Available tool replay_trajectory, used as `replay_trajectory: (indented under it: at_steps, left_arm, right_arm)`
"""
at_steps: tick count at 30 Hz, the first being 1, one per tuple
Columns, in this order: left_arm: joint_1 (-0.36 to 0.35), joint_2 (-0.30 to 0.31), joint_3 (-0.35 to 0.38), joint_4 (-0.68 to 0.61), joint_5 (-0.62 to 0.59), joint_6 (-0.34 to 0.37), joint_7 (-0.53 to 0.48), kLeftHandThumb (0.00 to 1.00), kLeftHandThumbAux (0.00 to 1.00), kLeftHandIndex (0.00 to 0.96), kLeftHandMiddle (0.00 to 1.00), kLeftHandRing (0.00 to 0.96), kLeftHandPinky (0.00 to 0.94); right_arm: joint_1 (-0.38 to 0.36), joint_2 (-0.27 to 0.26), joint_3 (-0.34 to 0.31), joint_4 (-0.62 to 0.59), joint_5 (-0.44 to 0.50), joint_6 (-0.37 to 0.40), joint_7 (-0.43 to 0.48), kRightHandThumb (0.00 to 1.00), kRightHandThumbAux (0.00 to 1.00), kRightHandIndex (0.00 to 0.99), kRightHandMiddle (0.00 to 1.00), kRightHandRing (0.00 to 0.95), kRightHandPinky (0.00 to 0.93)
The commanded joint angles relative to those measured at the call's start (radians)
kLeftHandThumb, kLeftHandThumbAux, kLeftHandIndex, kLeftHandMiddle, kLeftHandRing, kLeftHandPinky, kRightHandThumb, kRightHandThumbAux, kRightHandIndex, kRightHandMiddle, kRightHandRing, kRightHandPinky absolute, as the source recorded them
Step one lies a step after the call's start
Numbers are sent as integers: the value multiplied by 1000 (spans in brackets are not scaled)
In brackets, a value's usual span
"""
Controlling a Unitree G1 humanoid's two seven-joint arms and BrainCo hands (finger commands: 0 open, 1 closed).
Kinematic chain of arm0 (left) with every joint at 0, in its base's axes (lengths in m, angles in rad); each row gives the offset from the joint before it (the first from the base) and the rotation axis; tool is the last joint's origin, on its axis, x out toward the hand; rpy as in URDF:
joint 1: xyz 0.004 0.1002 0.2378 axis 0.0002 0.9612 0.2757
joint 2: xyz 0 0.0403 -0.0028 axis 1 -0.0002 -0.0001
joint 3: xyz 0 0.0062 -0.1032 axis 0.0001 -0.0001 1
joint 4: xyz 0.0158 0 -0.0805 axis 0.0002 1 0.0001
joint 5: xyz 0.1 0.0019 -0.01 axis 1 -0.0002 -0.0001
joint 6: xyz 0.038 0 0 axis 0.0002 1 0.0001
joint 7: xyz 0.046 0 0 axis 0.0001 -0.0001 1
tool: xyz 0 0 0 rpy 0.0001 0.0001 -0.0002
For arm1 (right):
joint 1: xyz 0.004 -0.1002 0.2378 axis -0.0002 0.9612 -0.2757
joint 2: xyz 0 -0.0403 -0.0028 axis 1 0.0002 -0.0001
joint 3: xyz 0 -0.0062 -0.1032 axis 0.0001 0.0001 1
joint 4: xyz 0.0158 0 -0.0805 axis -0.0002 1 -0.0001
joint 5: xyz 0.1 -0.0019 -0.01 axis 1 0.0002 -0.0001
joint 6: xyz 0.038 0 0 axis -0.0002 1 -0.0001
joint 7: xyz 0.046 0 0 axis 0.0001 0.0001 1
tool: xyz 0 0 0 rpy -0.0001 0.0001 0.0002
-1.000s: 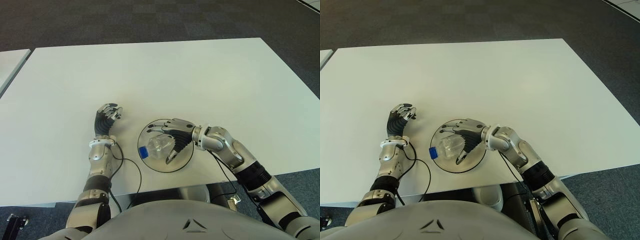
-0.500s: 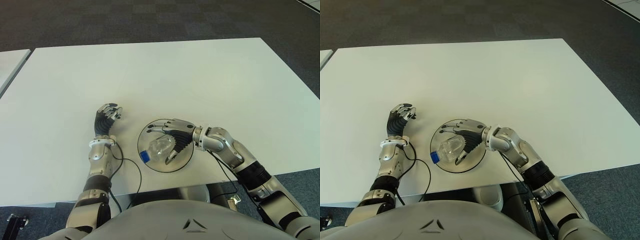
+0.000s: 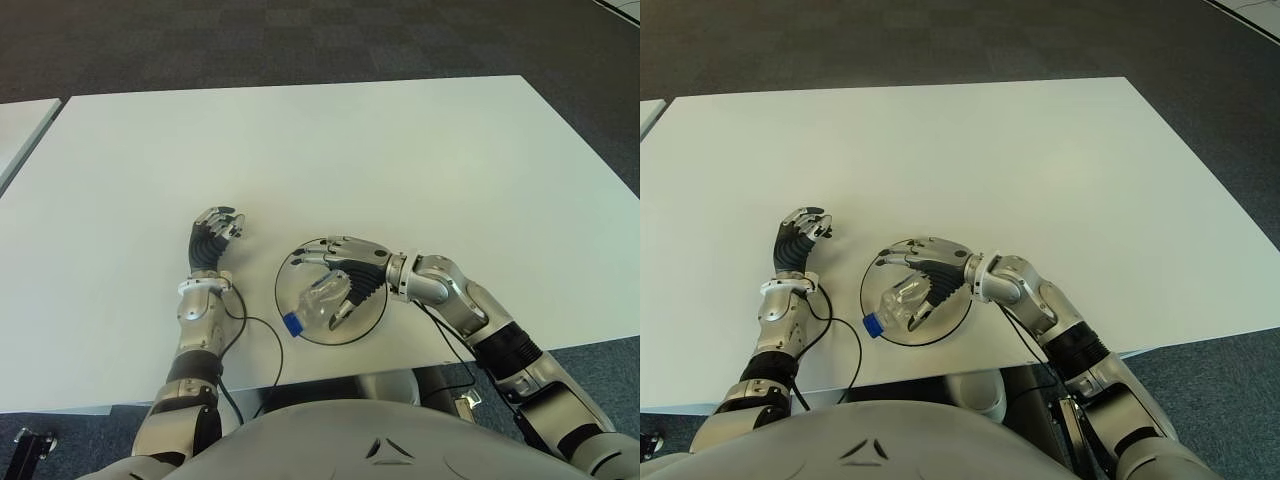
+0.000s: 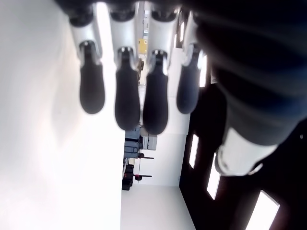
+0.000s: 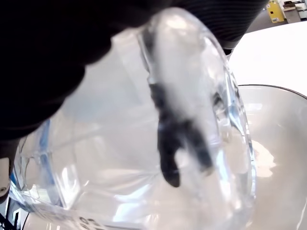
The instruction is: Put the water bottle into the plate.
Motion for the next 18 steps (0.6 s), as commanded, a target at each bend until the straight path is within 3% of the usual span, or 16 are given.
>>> replay_trajectory:
  at_steps: [1, 18]
  left_arm:
    - [36, -16, 4, 24, 0, 35, 12, 708, 709, 435, 593, 571, 556]
    - [39, -18, 4, 19, -3, 32, 7, 710, 709, 435, 599, 582, 574]
  right_arm:
    - [-9, 6, -16, 12, 31, -29, -19, 0, 469, 0, 0, 0, 0]
    - [-8, 23, -33, 71, 25, -124, -125, 0, 421, 0, 0, 0, 0]
